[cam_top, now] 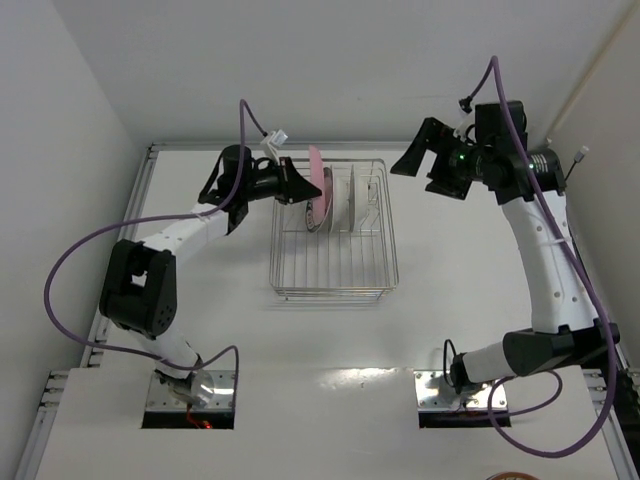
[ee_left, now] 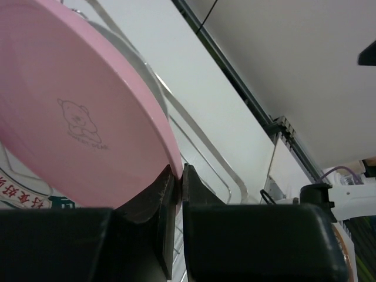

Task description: Load the plates into the dish rack

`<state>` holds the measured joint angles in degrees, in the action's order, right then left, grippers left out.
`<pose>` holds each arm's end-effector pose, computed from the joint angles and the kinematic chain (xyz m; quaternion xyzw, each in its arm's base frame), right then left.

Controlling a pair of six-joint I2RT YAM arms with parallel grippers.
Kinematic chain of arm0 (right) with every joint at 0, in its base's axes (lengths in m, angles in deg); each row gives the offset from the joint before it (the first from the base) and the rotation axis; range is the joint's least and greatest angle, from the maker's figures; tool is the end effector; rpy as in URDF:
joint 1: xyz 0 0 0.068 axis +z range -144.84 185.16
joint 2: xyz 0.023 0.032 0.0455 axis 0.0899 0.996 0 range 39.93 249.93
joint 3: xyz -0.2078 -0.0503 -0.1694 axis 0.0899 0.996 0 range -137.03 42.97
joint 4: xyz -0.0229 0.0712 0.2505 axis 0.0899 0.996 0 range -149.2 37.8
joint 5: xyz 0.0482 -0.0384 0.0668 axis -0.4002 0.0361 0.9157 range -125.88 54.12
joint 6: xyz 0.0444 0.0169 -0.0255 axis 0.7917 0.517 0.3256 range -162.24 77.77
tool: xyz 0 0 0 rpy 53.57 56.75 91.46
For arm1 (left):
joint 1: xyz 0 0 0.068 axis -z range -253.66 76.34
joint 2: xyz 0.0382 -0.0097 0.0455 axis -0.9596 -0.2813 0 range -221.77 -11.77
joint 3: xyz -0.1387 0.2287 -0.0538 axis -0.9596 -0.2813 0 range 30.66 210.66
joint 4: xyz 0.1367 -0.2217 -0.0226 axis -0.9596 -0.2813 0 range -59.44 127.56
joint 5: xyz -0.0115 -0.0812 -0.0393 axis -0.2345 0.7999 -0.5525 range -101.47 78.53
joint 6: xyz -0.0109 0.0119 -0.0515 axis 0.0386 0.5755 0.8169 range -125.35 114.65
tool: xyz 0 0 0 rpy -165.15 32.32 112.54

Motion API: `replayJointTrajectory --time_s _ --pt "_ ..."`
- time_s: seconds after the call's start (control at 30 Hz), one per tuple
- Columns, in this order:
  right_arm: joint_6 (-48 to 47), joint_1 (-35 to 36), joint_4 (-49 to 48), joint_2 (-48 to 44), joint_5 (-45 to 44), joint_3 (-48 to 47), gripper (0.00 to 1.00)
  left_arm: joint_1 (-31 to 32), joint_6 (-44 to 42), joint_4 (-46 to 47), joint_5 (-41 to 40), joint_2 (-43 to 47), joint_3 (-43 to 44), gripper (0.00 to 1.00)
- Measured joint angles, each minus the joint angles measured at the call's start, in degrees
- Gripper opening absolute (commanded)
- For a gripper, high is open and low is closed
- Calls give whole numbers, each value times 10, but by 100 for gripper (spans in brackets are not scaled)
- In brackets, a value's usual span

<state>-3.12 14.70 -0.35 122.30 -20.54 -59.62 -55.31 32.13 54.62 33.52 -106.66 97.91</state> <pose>0.2733 0.0556 0.4484 0.1720 0.8783 0.2865 0.3418 0.3575 -0.1450 0.2978 0.1230 0.7415 -0.5364 0.3837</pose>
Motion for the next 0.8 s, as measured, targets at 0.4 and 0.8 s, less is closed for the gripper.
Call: replayJointTrajectory --time_s 0.4,0.8 --pt "-16 -50 -15 1 44 30 100 -8 -55 -90 -16 -5 64 0" --pt "-20 -64 -28 5 71 36 100 -9 -70 -101 -33 43 84 0"
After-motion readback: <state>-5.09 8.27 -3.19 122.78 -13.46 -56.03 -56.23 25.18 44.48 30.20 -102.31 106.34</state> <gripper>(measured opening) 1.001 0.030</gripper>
